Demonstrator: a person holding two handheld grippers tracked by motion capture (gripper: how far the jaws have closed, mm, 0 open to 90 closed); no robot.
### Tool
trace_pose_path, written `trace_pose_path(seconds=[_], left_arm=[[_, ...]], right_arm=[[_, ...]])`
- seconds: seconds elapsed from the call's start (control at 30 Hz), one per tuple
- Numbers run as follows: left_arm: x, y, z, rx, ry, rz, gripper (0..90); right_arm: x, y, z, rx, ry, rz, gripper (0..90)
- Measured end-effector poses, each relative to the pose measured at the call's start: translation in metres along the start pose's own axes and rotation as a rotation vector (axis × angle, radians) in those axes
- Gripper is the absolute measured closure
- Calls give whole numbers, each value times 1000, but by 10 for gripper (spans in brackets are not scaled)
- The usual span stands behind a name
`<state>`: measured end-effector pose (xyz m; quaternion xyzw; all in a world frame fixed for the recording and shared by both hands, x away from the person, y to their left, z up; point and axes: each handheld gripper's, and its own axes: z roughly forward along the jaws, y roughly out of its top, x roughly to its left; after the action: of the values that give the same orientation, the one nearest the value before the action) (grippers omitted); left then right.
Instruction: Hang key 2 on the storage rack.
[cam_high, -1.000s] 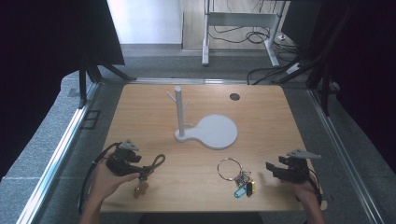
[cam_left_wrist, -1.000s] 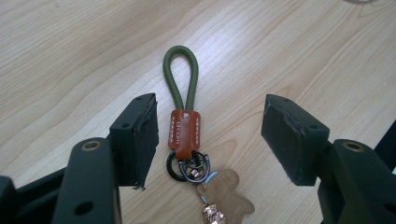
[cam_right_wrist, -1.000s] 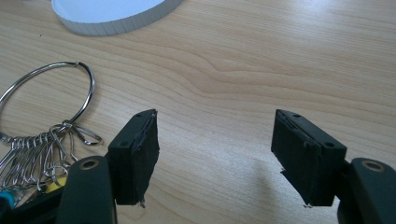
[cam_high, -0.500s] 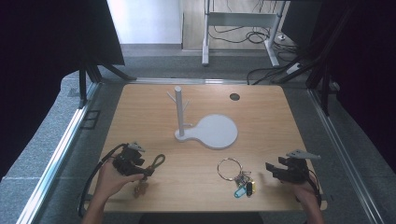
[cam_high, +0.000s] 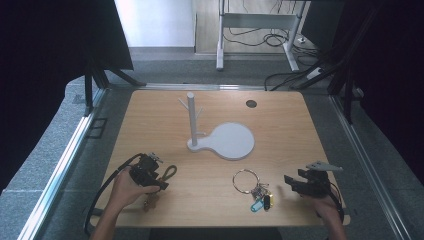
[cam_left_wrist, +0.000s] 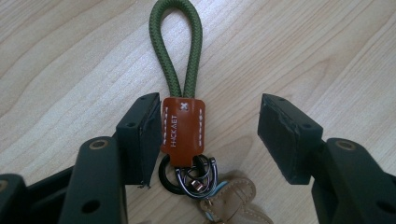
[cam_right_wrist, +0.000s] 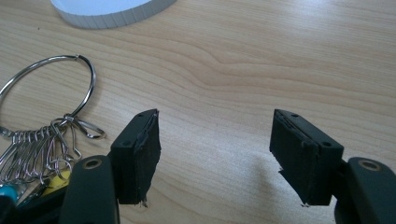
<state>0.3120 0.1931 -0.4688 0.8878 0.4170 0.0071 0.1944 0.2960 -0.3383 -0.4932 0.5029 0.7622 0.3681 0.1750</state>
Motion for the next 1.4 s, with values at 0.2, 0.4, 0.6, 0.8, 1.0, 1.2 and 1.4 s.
trace_pose_path(seconds=[0.2, 0.4, 0.6, 0.8, 1.0, 1.2, 1.4], left_arm=[[-2, 2, 3, 21, -13, 12, 413], [0, 3, 7, 40, 3, 14, 422], [3, 5, 11, 54, 16, 20, 437], [5, 4, 14, 66, 53, 23, 484], [7, 3, 15, 65, 84, 36, 580], [6, 1, 14, 63, 91, 47, 638], [6, -2, 13, 50, 82, 55, 663]], right_arm=[[1, 1, 1, 4, 6, -6, 332], [1, -1, 2, 7, 7, -9, 332], [3, 1, 1, 4, 11, -17, 332], [3, 0, 2, 10, 13, -18, 332], [3, 0, 3, 12, 13, -19, 332], [2, -1, 5, 17, 12, -20, 332], [2, -1, 6, 24, 4, -21, 332]])
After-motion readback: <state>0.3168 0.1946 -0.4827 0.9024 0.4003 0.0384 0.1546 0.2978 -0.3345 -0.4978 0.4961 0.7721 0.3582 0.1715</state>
